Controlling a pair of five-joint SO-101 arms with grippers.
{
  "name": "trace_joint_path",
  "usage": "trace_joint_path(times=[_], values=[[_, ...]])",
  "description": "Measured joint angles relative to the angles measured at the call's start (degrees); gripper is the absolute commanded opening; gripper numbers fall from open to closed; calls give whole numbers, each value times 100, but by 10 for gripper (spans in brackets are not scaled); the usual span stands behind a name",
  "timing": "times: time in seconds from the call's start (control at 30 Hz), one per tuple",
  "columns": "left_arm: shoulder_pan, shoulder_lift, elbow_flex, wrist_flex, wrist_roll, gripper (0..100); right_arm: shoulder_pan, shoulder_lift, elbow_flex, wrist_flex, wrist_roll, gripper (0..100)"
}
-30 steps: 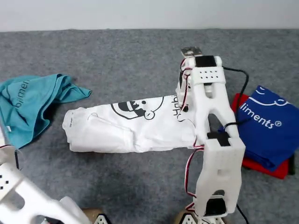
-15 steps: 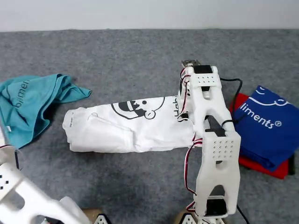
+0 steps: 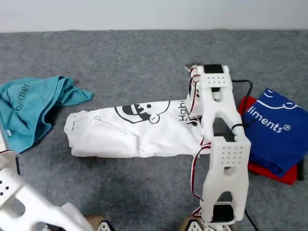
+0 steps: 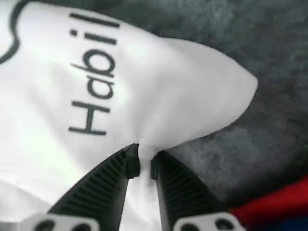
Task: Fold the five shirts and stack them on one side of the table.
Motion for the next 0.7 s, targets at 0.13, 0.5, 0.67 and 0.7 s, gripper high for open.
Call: trace_joint_path(times=[0.13, 0.5, 0.67, 0.7], values=[[0, 0, 0, 0, 0, 15, -185, -466, 9, 290, 167, 10], [0, 0, 0, 0, 0, 15, -2365, -1846, 9, 642, -132, 10], [0, 0, 0, 0, 0, 15, -3402, -1855, 9, 440, -167, 10], [0, 0, 0, 0, 0, 15, -3552, -1855, 9, 308, -167, 10]])
